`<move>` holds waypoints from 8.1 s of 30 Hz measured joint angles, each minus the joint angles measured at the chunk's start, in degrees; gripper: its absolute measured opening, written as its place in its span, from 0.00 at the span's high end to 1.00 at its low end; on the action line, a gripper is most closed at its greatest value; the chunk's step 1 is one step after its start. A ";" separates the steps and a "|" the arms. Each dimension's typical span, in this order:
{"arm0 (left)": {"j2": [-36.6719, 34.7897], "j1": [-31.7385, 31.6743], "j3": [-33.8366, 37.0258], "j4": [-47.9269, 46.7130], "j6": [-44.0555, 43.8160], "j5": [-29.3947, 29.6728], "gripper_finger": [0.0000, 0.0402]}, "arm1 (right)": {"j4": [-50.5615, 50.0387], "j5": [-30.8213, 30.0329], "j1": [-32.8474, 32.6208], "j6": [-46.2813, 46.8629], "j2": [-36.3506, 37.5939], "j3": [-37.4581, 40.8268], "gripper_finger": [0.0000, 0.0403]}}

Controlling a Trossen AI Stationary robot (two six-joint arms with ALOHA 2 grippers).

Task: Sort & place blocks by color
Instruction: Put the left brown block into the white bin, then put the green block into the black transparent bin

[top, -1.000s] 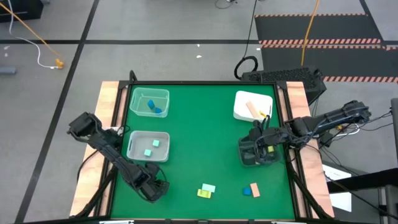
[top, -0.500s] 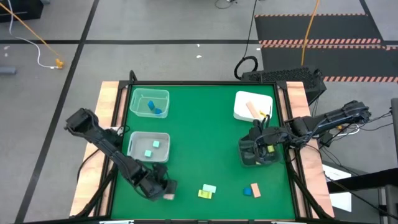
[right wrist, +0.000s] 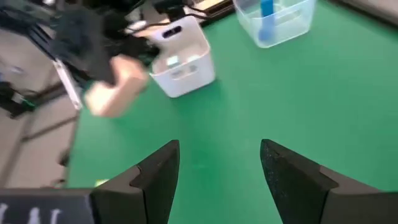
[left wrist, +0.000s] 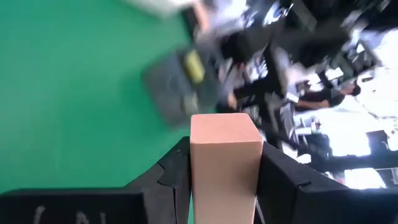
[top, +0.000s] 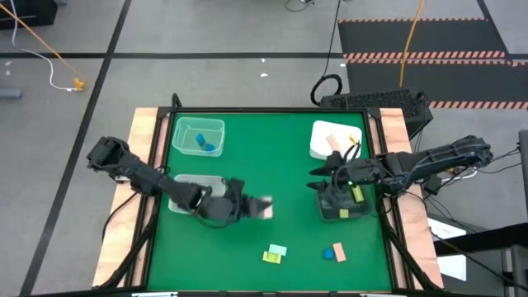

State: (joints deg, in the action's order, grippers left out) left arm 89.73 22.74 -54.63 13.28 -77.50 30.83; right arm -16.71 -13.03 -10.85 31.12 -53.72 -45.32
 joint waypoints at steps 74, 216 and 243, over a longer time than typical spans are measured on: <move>0.02 -11.87 -0.02 17.73 27.74 -2.06 0.32 | -6.80 24.63 24.77 4.25 -4.45 -0.02 0.73; 33.60 10.53 -31.93 -30.07 55.92 -15.91 0.66 | -20.81 20.60 29.49 -1.80 11.70 0.00 0.56; 25.29 -0.97 -31.98 -18.44 62.41 -5.71 0.64 | -14.78 20.61 29.48 -2.65 11.59 0.51 0.56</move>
State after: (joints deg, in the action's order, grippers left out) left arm 115.02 21.77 -86.61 -5.16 -15.09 25.12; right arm -31.49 7.58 18.63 28.46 -42.13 -44.81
